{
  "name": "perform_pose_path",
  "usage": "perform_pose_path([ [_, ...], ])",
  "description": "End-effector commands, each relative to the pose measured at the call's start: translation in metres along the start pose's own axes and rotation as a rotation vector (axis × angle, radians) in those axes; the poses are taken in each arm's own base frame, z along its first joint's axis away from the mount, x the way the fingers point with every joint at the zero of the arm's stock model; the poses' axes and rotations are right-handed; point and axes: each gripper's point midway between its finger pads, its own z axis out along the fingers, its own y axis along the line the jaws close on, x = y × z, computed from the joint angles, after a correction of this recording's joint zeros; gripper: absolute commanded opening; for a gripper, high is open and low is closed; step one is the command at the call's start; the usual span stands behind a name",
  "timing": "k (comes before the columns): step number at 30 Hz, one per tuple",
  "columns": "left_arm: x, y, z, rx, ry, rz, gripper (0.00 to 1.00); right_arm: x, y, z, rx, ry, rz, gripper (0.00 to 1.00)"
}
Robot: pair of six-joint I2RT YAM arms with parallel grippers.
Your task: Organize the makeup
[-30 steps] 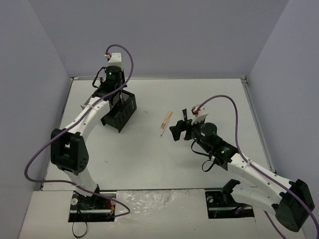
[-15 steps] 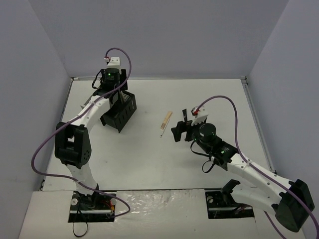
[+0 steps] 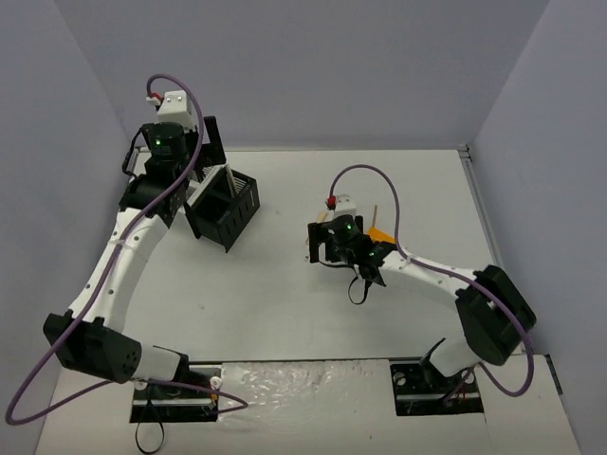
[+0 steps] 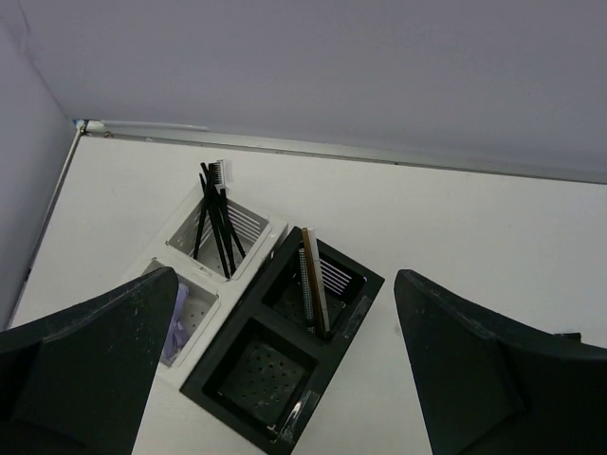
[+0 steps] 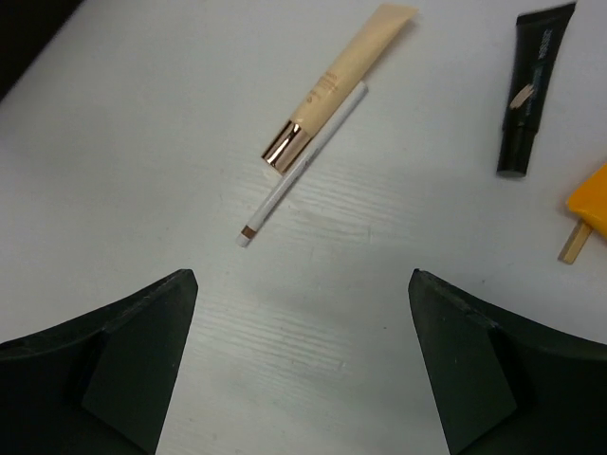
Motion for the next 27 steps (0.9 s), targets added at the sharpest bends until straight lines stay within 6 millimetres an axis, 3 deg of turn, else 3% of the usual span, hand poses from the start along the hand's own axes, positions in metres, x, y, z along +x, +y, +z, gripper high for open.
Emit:
perform_pose_path([
  [1, -0.007, 0.014, -0.056, 0.003, -0.018, -0.021, 0.97, -0.008, 0.025, 0.03, 0.029, -0.007, 0.012, 0.89],
  [4, 0.005, 0.022, -0.072, -0.007, -0.021, -0.022, 0.97, -0.007, 0.027, 0.043, 0.096, -0.016, 0.002, 0.86],
  [7, 0.026, 0.027, -0.075, -0.011, -0.007, -0.022, 0.97, -0.004, 0.022, 0.054, 0.159, -0.024, 0.021, 0.81],
  [13, 0.039, 0.027, -0.076, -0.003, 0.039, -0.004, 0.97, 0.017, 0.005, 0.073, 0.272, 0.021, 0.019, 0.65],
  [20, 0.038, 0.021, -0.078, 0.026, 0.035, -0.017, 0.97, 0.042, -0.022, 0.071, 0.301, 0.093, 0.062, 0.44],
  [27, 0.039, 0.014, -0.076, 0.061, 0.044, -0.036, 0.97, 0.056, -0.068, 0.048, 0.399, 0.133, 0.083, 0.19],
])
